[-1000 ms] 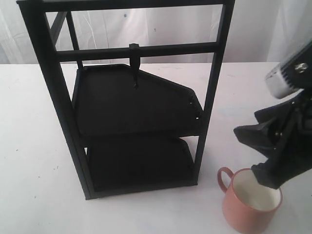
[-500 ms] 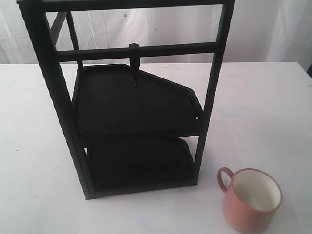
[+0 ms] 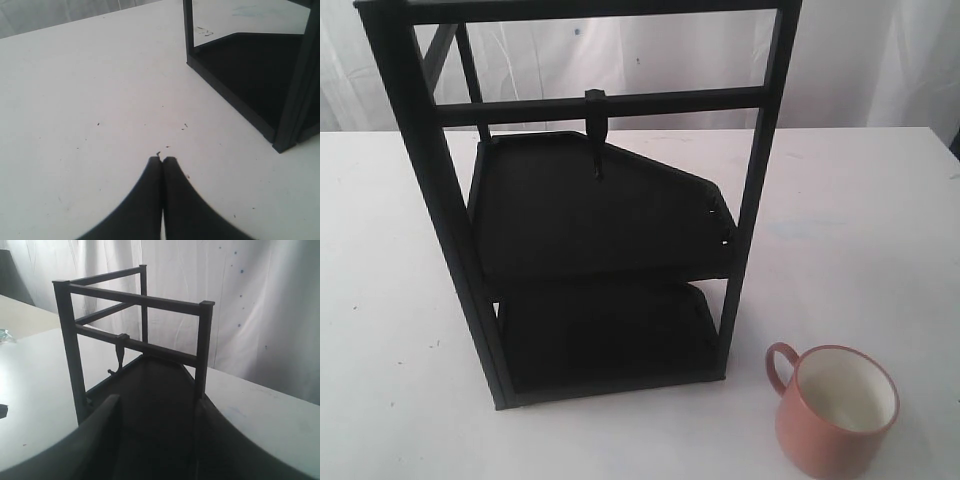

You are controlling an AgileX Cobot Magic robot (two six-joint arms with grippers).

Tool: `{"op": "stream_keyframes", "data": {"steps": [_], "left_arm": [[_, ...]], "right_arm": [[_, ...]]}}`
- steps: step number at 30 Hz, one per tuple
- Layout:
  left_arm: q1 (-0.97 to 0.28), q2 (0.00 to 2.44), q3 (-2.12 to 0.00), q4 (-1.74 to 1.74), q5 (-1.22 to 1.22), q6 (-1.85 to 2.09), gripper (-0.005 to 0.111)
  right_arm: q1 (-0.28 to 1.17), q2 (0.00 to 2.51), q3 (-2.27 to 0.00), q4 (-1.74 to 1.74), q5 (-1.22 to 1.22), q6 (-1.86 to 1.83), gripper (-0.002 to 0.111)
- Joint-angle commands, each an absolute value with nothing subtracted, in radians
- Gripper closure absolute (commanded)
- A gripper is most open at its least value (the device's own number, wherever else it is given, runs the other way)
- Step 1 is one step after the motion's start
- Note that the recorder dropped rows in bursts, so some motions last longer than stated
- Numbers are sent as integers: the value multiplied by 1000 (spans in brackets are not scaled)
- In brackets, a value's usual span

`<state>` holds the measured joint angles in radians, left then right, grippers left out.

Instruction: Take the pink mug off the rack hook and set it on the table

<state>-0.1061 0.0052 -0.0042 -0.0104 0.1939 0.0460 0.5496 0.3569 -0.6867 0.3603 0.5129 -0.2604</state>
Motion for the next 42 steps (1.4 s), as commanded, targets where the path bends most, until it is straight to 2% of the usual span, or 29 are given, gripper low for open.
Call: {"op": "stream_keyframes", "data": {"steps": [1, 13, 23, 26, 30, 42], "left_arm": [[-105, 0, 0, -14, 194, 49, 107], [-105, 0, 0, -14, 194, 49, 107], [-105, 0, 0, -14, 194, 49, 107], [-105, 0, 0, -14, 194, 49, 107], [-105, 0, 0, -14, 194, 49, 107], [-105, 0, 0, -14, 194, 49, 107]], "right_arm": [[551, 352, -684, 371, 453, -249, 65], [551, 341, -602, 271, 442, -249, 65], [551, 193, -553, 278, 442, -251, 65], [551, 143, -512, 283, 435, -258, 73], [547, 97, -434, 292, 404, -258, 106], [547, 13, -147, 287, 187, -262, 108]]}}
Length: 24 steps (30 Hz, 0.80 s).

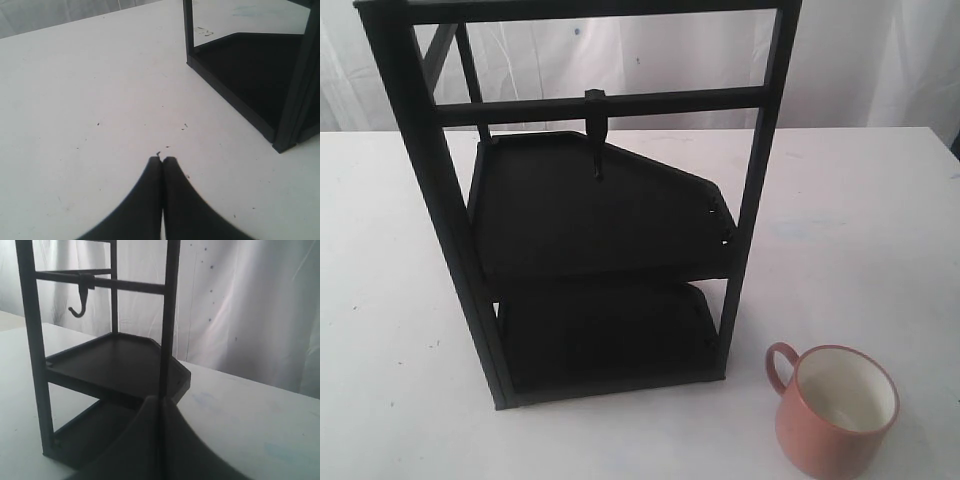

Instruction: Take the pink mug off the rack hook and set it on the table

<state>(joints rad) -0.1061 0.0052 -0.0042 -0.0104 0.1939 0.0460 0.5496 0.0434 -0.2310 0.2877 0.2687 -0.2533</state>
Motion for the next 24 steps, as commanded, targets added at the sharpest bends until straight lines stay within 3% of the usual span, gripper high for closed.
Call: {"op": "stream_keyframes", "data": {"steps": [1, 9, 24], "left_arm": [[-105, 0, 0, -14, 194, 49, 107], [-105, 0, 0, -14, 194, 49, 107], [-105, 0, 0, -14, 194, 49, 107]], "right_arm": [[547, 7, -122, 287, 169, -262, 108], [547, 0, 0, 262, 126, -258, 108], [547, 0, 0, 256, 215, -258, 108]]}}
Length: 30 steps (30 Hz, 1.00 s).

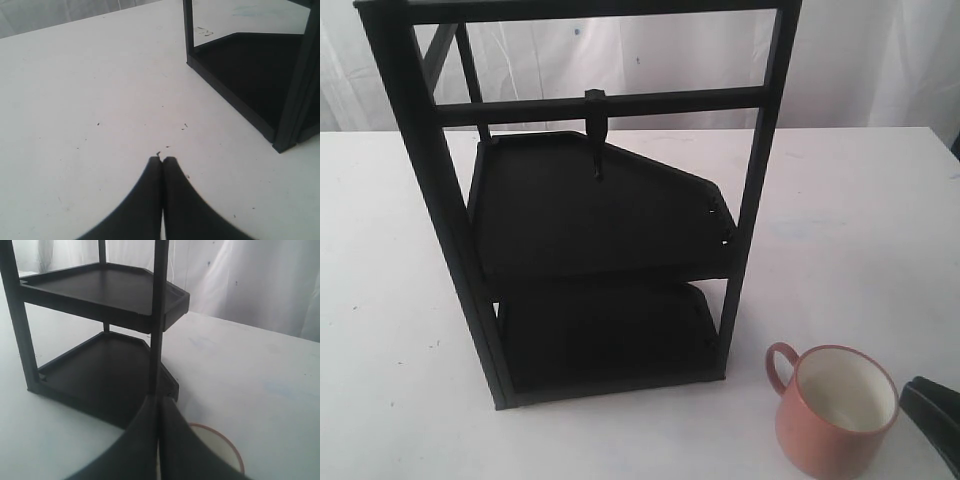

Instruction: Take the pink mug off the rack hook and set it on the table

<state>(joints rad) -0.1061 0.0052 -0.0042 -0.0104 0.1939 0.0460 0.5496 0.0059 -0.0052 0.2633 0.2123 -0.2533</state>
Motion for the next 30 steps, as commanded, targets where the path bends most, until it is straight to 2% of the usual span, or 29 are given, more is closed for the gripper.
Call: {"op": "stream_keyframes", "data": {"steps": [1, 9, 23, 30], "left_arm": [[-105, 0, 0, -14, 194, 49, 107], [-105, 0, 0, -14, 194, 49, 107], [-105, 0, 0, -13, 194, 49, 107], [-105, 0, 0, -13, 194, 49, 107]], "right_arm": [[547, 0, 0, 256, 215, -258, 108], [521, 0, 0, 257, 218, -258, 108], [187, 0, 0, 257, 222, -258, 108], [71, 0, 0, 257, 222, -258, 108]]}}
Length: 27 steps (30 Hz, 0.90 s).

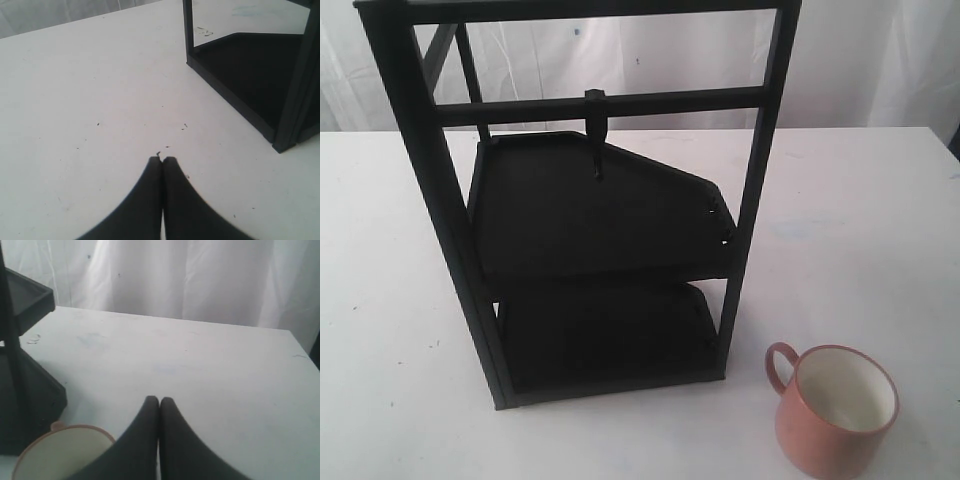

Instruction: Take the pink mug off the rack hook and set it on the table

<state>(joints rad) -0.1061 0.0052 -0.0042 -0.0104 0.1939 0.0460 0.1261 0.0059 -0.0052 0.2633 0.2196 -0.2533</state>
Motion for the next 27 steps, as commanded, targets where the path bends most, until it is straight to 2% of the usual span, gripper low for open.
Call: {"op": "stream_keyframes", "data": {"steps": [1, 6, 27], "left_arm": [[-105, 0, 0, -13, 194, 49, 107], [-105, 0, 0, -13, 194, 49, 107], [-105, 0, 0, -13, 194, 49, 107]], "right_arm": [[56, 0, 0, 257, 222, -258, 108], [-14, 0, 0, 257, 222, -258, 108], [-18, 0, 0, 257, 222, -258, 108]]}}
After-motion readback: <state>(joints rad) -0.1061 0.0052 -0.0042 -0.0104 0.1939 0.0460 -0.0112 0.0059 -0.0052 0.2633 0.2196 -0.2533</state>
